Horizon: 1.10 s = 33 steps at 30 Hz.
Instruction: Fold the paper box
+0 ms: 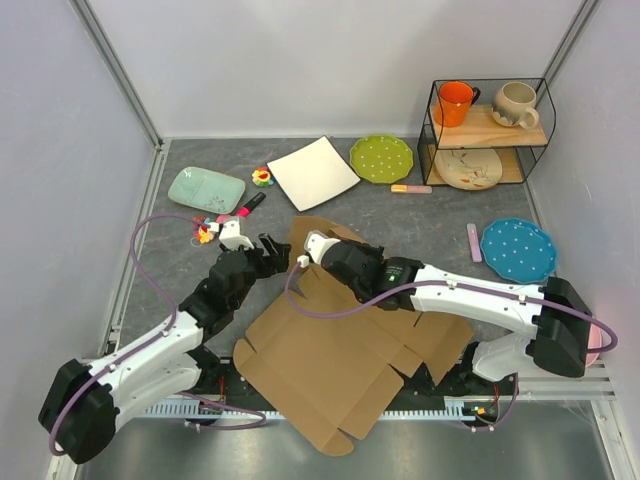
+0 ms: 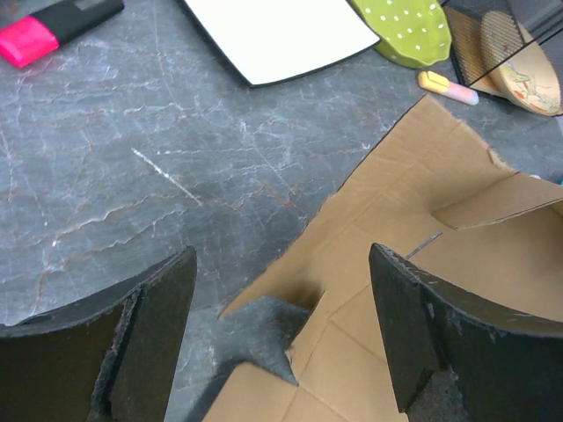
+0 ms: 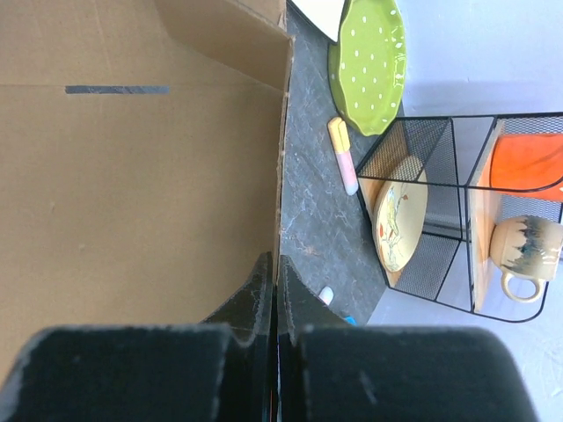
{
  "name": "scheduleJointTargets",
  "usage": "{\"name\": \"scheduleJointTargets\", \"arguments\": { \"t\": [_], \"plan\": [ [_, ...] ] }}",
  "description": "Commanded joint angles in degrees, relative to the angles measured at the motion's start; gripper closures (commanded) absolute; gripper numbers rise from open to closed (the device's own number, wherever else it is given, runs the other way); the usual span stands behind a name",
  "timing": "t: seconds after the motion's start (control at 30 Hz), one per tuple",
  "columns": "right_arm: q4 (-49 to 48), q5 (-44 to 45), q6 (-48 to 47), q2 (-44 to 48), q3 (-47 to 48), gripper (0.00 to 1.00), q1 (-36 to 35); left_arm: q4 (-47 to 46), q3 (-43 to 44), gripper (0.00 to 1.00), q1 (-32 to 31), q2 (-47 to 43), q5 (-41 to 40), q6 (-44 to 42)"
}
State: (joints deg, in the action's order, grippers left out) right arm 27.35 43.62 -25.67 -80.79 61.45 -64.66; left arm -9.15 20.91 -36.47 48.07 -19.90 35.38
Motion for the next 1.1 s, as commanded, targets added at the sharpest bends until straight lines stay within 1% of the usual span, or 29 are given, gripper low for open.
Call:
{"name": "scheduleJointTargets", "arguments": {
  "t": [0.0,0.07,0.1,0.23,0.3,0.4,0.43,0.5,0.53,0.6,0.63,0.73,0.83,0.97,1.07],
  "plan": [
    [-2.04,0.77,-0.7,2.13,-0.98,1.0,-0.38,-15.09,-2.62,0.14,-0.09,2.36,0.65,-6.37],
    [-2.83,-0.55,-0.7,2.39,-1.25,1.0,-0.46,-18.69,-2.89,0.15,-0.09,4.04,1.09,-8.21],
    [-3.18,-0.72,-0.78,2.48,-1.33,1.0,-0.38,-19.15,-1.93,0.15,-0.09,6.31,1.44,-9.78],
    [-4.06,-1.07,-1.05,3.36,-1.77,1.0,-0.38,-19.59,1.68,0.18,-0.09,11.15,4.43,-14.01],
    [-4.06,-1.17,-1.05,3.98,-1.77,1.0,-0.64,-19.24,3.0,0.19,-0.09,12.3,4.43,-15.33],
    [-4.06,-0.64,-1.05,4.68,-1.95,1.0,-0.99,-20.2,3.26,0.24,0.08,14.23,4.61,-15.95],
    [-3.89,-0.55,-1.05,4.68,-1.95,1.0,-1.08,-20.21,3.52,0.3,0.17,14.76,4.78,-16.3],
    [-3.89,0.24,-1.05,4.86,-1.86,1.0,-1.43,-20.47,3.88,0.38,0.26,16.34,5.57,-16.91],
    [-3.89,0.42,-1.13,4.77,-1.95,1.0,-1.69,-21.08,3.97,0.49,0.26,16.61,5.84,-17.01],
    [-3.89,1.64,-1.31,4.42,-1.95,1.0,-2.04,-21.96,3.7,0.64,0.26,16.79,7.41,-16.74],
    [-4.24,2.52,-1.49,4.24,-2.12,1.0,-2.22,-22.92,3.62,0.74,0.26,16.7,8.29,-16.66],
    [-6.43,7.17,-2.71,3.54,-2.65,1.0,-2.92,-25.04,2.13,0.86,0.26,14.69,12.94,-15.87],
    [-9.93,12.35,-3.85,2.66,-3.61,1.0,-3.63,-26.44,0.11,0.95,0.26,11.52,16.73,-14.46],
    [-14.95,16.49,-5.26,2.22,-5.46,1.0,-4.5,-28.55,-4.72,0.97,0.17,7.39,17.97,-11.3],
    [-19.95,20.0,-7.97,2.13,-7.74,1.0,-5.47,-29.17,-7.97,0.97,0.17,4.75,17.09,-9.19]
  ]
}}
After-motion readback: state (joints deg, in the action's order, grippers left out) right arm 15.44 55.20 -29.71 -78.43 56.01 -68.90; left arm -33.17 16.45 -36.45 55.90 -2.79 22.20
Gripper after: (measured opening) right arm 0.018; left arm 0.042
